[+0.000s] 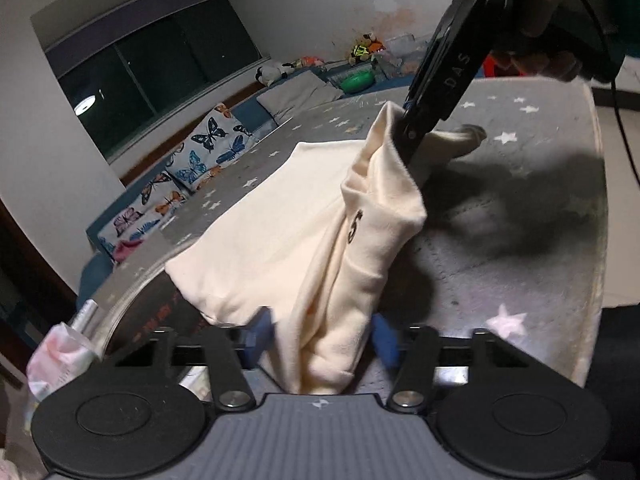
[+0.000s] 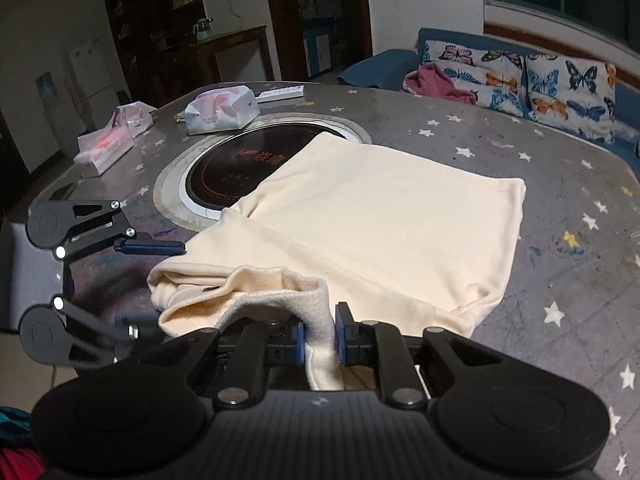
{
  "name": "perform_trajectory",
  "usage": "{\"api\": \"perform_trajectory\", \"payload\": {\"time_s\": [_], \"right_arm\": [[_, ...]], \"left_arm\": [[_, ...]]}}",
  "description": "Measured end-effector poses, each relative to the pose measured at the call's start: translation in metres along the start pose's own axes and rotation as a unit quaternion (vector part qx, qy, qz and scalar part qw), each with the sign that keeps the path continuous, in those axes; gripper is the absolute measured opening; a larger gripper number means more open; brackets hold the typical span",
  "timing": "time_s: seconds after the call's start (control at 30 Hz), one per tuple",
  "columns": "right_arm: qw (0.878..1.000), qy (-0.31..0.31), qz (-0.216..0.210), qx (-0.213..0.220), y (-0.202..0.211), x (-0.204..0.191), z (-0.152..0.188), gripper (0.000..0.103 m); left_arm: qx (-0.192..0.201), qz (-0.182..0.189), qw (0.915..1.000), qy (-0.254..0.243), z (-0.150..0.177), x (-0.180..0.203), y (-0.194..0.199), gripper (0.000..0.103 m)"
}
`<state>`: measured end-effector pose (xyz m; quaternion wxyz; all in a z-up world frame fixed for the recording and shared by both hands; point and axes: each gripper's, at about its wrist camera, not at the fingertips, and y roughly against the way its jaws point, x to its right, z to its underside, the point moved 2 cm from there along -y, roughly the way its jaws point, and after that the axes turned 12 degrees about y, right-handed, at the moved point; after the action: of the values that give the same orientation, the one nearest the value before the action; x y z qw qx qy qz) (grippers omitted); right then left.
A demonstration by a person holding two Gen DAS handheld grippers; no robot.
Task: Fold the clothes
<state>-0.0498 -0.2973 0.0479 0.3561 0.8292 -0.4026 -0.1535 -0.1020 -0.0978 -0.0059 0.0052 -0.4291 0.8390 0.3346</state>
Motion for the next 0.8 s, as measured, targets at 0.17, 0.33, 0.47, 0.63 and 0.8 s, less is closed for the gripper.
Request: {"api": "perform_trajectory", "payload": {"time_s": [0.17,0.33,0.47,0.63,0.8], "right_arm": [[0.999,0.039,0.019,0.016,0.006,-0.012,0.002,0.011],[0.997,0.062,0.025,0.029,0.016,-0.023,0.002,0.010],[0.996,0.082,0.020,0.041,0.037,-0.035,0.005,0.010],[0.993,0.109,0.000,0.048,0.075,-0.064,0.017,0.010],[0.990,0.134,-0.011,0.040,0.109,-0.096,0.028,0.010]], "left_arm": [[0.005,0.002,0.9998,0.018,0.000,-0.011,0.007,0.019],[0.017,0.020,0.9983,0.051,-0.005,-0.020,0.023,0.014],[0.018,0.043,0.9957,0.080,-0.009,-0.022,0.045,0.013],[0.019,0.073,0.9924,0.097,-0.005,-0.010,0.096,0.013],[0.017,0.097,0.9880,0.118,-0.004,-0.001,0.128,0.013]]}}
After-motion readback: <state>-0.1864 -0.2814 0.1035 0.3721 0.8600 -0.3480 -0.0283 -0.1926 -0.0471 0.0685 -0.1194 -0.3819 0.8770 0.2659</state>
